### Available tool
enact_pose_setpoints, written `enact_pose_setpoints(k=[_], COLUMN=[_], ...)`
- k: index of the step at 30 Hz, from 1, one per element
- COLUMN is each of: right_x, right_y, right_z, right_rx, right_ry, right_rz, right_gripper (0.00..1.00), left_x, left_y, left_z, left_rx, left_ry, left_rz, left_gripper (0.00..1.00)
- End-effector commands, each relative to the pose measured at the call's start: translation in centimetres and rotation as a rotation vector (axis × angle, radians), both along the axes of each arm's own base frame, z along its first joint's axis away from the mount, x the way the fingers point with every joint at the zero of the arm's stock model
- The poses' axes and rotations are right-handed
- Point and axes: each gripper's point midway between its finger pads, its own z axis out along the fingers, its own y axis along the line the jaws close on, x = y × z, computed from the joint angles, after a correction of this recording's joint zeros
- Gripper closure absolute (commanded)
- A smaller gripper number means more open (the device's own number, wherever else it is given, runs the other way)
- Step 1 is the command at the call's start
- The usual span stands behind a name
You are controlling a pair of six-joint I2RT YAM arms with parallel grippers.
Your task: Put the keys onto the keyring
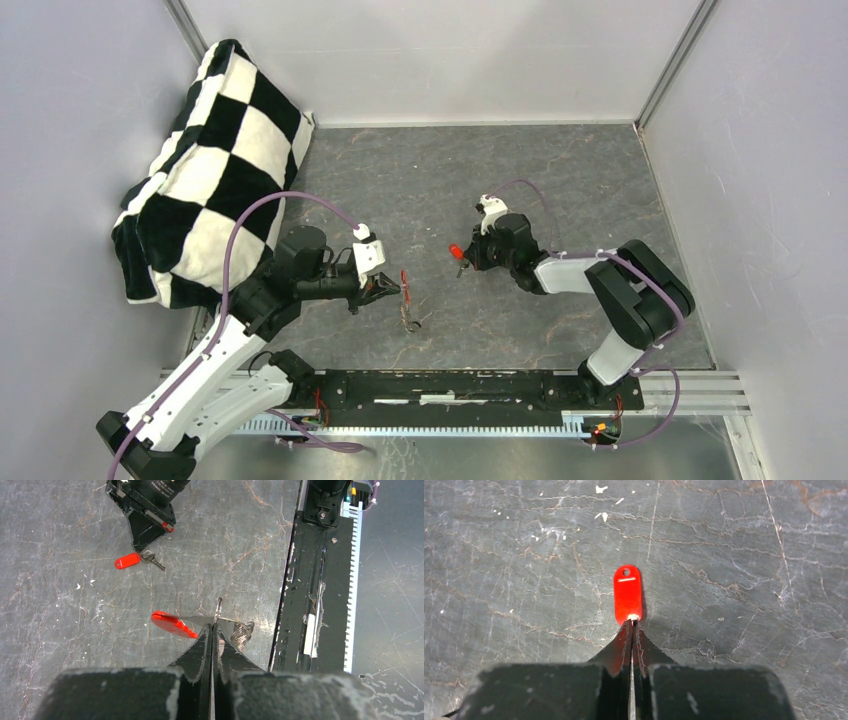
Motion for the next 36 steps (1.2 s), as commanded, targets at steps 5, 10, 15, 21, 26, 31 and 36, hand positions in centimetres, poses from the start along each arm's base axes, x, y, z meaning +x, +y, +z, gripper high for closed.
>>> enact_pose_setpoints(k=[5, 10, 15, 21, 26, 31, 36], right_x=[-0.8, -3.4, -5.6, -6.1, -6.2, -5.9, -5.7], right_y=[-0.8, -2.2, -2.9, -3.0, -3.1, -3.0, -2.4], right_z=[4.2, 2.6, 0.5, 0.0, -0.1, 1.2, 4.3], right_rx=[-0.101, -0.228, -0.320, -0.361, -0.376, -0.368, -0.305], right_ry=[-0.216, -0.231, -0.215, -0.221, -0.222, -0.242, -0.287], right_rz=[0.155, 0.222, 0.262, 0.252, 0.245, 0.227, 0.226], right_gripper=[1.00, 1.00, 1.00, 1.00, 0.89, 0.74, 0.03], left_x=[0.3, 0.4, 0.5, 0.5, 0.5, 0.4, 0.4], left_y=[-0.6, -0.7, -0.8, -0.9, -0.9, -0.9, -0.9], left_z=[1.7, 1.8, 1.8, 2.0, 2.0, 2.0, 2.2], left_rx=[-0.055, -0.058, -0.062, -0.069, -0.070, -0.071, -0.073], left_ry=[-0.013, -0.015, -0.010, -0.008, -0.009, -0.006, -0.012], left_rz=[0.001, 0.001, 0.001, 0.000, 0.001, 0.000, -0.001], left_gripper=[0.98, 0.98, 0.98, 0.98, 0.98, 0.98, 0.98])
